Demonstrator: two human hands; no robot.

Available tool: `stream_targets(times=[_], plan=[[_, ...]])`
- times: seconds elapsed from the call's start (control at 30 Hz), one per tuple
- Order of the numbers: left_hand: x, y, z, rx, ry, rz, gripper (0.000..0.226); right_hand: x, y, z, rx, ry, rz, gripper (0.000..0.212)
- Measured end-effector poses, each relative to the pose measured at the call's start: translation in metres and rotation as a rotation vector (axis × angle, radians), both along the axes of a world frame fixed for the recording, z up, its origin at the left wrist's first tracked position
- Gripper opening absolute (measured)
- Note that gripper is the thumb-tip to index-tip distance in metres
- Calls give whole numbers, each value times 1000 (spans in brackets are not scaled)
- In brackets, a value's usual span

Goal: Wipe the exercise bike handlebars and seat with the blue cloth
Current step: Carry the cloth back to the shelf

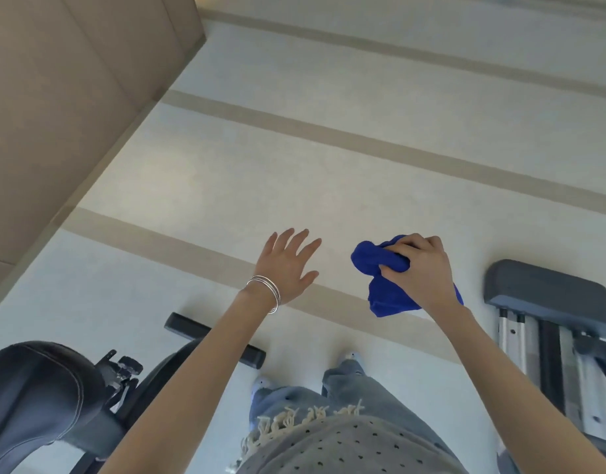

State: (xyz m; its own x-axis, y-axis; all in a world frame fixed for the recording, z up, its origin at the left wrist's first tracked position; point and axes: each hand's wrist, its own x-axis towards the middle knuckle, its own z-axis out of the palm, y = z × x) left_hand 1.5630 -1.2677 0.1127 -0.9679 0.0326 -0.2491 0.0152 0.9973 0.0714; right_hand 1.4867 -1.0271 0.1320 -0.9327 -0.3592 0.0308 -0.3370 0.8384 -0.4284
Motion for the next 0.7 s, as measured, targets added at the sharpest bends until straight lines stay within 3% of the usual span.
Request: stream_targets(times=[0.37,0.7], plan=[[-97,100,-5,-27,-17,-126,62,-71,102,0,18,-73,-117,23],[-190,123,-8,-33,-32,-247,64,-129,130,-7,32,-107,-231,24]])
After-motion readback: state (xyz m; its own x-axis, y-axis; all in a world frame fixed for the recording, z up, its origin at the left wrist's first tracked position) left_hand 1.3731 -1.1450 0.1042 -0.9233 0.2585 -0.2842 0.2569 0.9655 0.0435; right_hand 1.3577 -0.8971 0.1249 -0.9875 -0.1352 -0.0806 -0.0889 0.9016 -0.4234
